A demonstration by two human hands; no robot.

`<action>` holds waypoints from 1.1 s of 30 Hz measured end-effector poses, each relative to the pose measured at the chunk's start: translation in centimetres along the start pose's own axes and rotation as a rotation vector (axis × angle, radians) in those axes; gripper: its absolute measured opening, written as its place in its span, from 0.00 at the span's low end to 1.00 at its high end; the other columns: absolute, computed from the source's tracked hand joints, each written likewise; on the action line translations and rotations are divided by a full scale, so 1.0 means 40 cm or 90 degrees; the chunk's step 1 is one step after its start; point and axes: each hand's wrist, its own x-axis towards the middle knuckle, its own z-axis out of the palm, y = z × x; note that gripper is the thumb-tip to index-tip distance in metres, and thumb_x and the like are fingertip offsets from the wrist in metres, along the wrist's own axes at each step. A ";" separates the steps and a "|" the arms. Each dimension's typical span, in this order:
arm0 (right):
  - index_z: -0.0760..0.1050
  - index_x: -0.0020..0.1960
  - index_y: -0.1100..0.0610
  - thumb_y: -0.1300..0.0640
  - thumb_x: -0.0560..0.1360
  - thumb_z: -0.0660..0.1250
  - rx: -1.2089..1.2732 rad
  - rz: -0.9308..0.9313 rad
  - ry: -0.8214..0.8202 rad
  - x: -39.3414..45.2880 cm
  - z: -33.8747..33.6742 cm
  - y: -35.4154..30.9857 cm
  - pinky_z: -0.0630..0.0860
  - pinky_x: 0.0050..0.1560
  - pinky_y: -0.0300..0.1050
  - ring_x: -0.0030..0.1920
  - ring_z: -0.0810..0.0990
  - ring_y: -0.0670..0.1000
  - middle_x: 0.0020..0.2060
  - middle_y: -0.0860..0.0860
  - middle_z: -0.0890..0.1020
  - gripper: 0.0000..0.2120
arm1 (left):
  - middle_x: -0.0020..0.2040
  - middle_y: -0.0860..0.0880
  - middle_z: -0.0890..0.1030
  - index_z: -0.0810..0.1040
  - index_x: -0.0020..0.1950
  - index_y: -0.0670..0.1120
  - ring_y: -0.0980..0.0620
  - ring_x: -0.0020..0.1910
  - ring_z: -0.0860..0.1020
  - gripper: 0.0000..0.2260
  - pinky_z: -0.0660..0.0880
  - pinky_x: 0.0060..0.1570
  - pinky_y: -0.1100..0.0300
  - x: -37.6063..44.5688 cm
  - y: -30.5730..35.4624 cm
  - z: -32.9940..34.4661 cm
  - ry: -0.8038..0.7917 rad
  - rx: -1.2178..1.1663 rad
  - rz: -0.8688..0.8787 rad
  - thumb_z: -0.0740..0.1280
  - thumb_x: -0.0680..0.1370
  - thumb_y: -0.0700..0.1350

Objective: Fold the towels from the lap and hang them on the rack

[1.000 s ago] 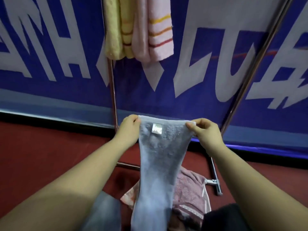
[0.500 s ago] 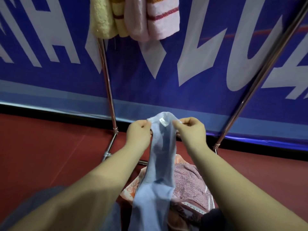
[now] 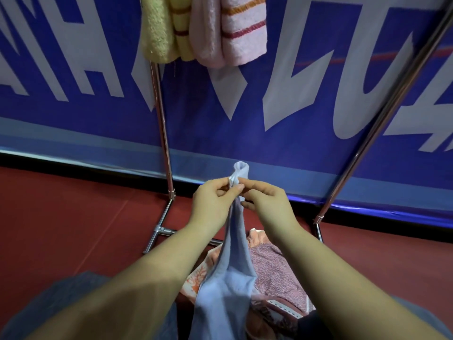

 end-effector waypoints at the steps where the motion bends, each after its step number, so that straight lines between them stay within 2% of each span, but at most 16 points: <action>1: 0.81 0.50 0.54 0.70 0.73 0.59 0.009 0.009 -0.021 -0.004 -0.004 -0.006 0.78 0.51 0.40 0.51 0.82 0.48 0.47 0.52 0.85 0.17 | 0.41 0.47 0.83 0.82 0.51 0.42 0.66 0.33 0.78 0.07 0.72 0.38 0.74 0.000 0.002 -0.004 -0.001 0.007 0.006 0.67 0.76 0.41; 4: 0.81 0.48 0.54 0.70 0.73 0.59 -0.003 -0.023 -0.026 -0.016 -0.020 -0.018 0.77 0.51 0.38 0.51 0.82 0.49 0.48 0.52 0.85 0.17 | 0.50 0.47 0.83 0.80 0.55 0.42 0.55 0.47 0.80 0.09 0.75 0.52 0.64 -0.003 0.011 -0.013 -0.009 0.012 -0.004 0.64 0.78 0.41; 6: 0.78 0.45 0.51 0.67 0.72 0.64 -0.128 -0.123 0.067 -0.017 -0.046 -0.029 0.73 0.47 0.28 0.48 0.79 0.49 0.46 0.47 0.82 0.11 | 0.54 0.46 0.82 0.78 0.57 0.42 0.51 0.53 0.79 0.10 0.74 0.59 0.56 -0.007 0.021 -0.019 -0.042 0.022 0.002 0.62 0.79 0.41; 7: 0.74 0.48 0.51 0.65 0.71 0.67 -0.169 -0.152 0.096 -0.017 -0.063 -0.033 0.70 0.44 0.26 0.48 0.76 0.48 0.47 0.46 0.79 0.11 | 0.55 0.46 0.81 0.77 0.58 0.42 0.50 0.55 0.79 0.10 0.73 0.61 0.54 -0.009 0.025 -0.024 -0.070 0.027 0.016 0.61 0.79 0.41; 8: 0.72 0.53 0.50 0.63 0.70 0.71 -0.181 -0.153 0.087 -0.016 -0.080 -0.034 0.70 0.45 0.26 0.50 0.75 0.47 0.51 0.46 0.76 0.16 | 0.55 0.46 0.81 0.77 0.57 0.43 0.50 0.56 0.78 0.09 0.73 0.61 0.54 -0.013 0.032 -0.032 -0.103 0.033 0.030 0.61 0.79 0.42; 10: 0.66 0.65 0.50 0.59 0.67 0.76 -0.129 -0.086 -0.024 -0.023 -0.105 -0.037 0.71 0.52 0.32 0.58 0.74 0.44 0.58 0.45 0.74 0.31 | 0.55 0.48 0.81 0.76 0.57 0.45 0.51 0.58 0.77 0.09 0.72 0.61 0.56 -0.022 0.048 -0.049 -0.160 0.036 0.053 0.59 0.80 0.42; 12: 0.66 0.69 0.52 0.58 0.64 0.78 -0.078 -0.025 -0.131 -0.034 -0.113 -0.036 0.74 0.56 0.38 0.59 0.77 0.46 0.60 0.48 0.77 0.37 | 0.54 0.49 0.80 0.75 0.56 0.46 0.53 0.56 0.77 0.08 0.71 0.60 0.59 -0.034 0.065 -0.065 -0.191 0.025 0.072 0.58 0.80 0.42; 16: 0.79 0.56 0.61 0.56 0.65 0.75 -0.044 -0.047 -0.184 -0.069 -0.106 -0.069 0.76 0.55 0.51 0.50 0.82 0.53 0.52 0.57 0.84 0.20 | 0.49 0.52 0.80 0.75 0.54 0.45 0.60 0.48 0.76 0.08 0.70 0.48 0.74 -0.060 0.118 -0.084 -0.155 0.055 0.121 0.57 0.81 0.41; 18: 0.81 0.51 0.62 0.57 0.70 0.73 -0.057 -0.091 -0.172 -0.083 -0.107 -0.121 0.77 0.50 0.48 0.44 0.82 0.50 0.46 0.56 0.84 0.11 | 0.49 0.52 0.79 0.75 0.55 0.44 0.58 0.48 0.76 0.09 0.68 0.45 0.77 -0.062 0.164 -0.095 -0.107 0.098 0.156 0.57 0.81 0.43; 20: 0.81 0.49 0.60 0.57 0.74 0.69 -0.094 -0.147 -0.159 -0.091 -0.103 -0.198 0.77 0.48 0.45 0.43 0.81 0.48 0.43 0.53 0.85 0.08 | 0.49 0.52 0.79 0.75 0.56 0.44 0.56 0.49 0.76 0.10 0.68 0.44 0.72 -0.053 0.229 -0.109 -0.060 0.138 0.192 0.57 0.81 0.44; 22: 0.81 0.49 0.58 0.56 0.74 0.68 -0.116 -0.179 -0.137 -0.088 -0.097 -0.287 0.77 0.52 0.50 0.44 0.81 0.49 0.44 0.53 0.84 0.07 | 0.50 0.51 0.78 0.75 0.57 0.45 0.54 0.49 0.75 0.11 0.68 0.43 0.62 -0.031 0.309 -0.127 -0.019 0.174 0.217 0.56 0.81 0.46; 25: 0.81 0.49 0.56 0.55 0.75 0.67 -0.140 -0.237 -0.109 -0.090 -0.087 -0.429 0.77 0.56 0.54 0.46 0.82 0.53 0.45 0.54 0.85 0.06 | 0.50 0.50 0.77 0.74 0.57 0.45 0.52 0.50 0.73 0.12 0.63 0.42 0.62 0.004 0.444 -0.155 0.031 0.221 0.267 0.56 0.81 0.47; 28: 0.79 0.51 0.53 0.53 0.77 0.66 -0.167 -0.301 -0.090 -0.122 -0.080 -0.553 0.79 0.53 0.50 0.48 0.82 0.52 0.46 0.53 0.84 0.06 | 0.52 0.44 0.78 0.74 0.57 0.42 0.46 0.52 0.75 0.12 0.63 0.42 0.63 0.017 0.563 -0.177 0.054 0.238 0.293 0.55 0.81 0.46; 30: 0.77 0.51 0.53 0.53 0.78 0.64 -0.174 -0.324 -0.095 -0.151 -0.075 -0.616 0.80 0.48 0.46 0.47 0.82 0.50 0.45 0.51 0.83 0.06 | 0.52 0.41 0.78 0.73 0.56 0.39 0.44 0.51 0.76 0.13 0.68 0.46 0.62 0.016 0.623 -0.190 0.045 0.226 0.287 0.55 0.81 0.46; 31: 0.77 0.52 0.54 0.53 0.78 0.64 -0.179 -0.330 -0.098 -0.164 -0.073 -0.640 0.80 0.44 0.43 0.45 0.81 0.49 0.45 0.51 0.82 0.07 | 0.52 0.39 0.78 0.72 0.56 0.38 0.41 0.51 0.77 0.13 0.73 0.51 0.57 0.016 0.647 -0.197 0.030 0.207 0.280 0.55 0.81 0.46; 33: 0.76 0.56 0.55 0.52 0.78 0.63 -0.183 -0.332 -0.103 -0.189 -0.071 -0.678 0.79 0.40 0.43 0.44 0.81 0.49 0.45 0.51 0.82 0.10 | 0.53 0.35 0.78 0.72 0.56 0.39 0.37 0.50 0.78 0.14 0.75 0.52 0.45 0.003 0.688 -0.211 0.012 0.188 0.268 0.54 0.81 0.48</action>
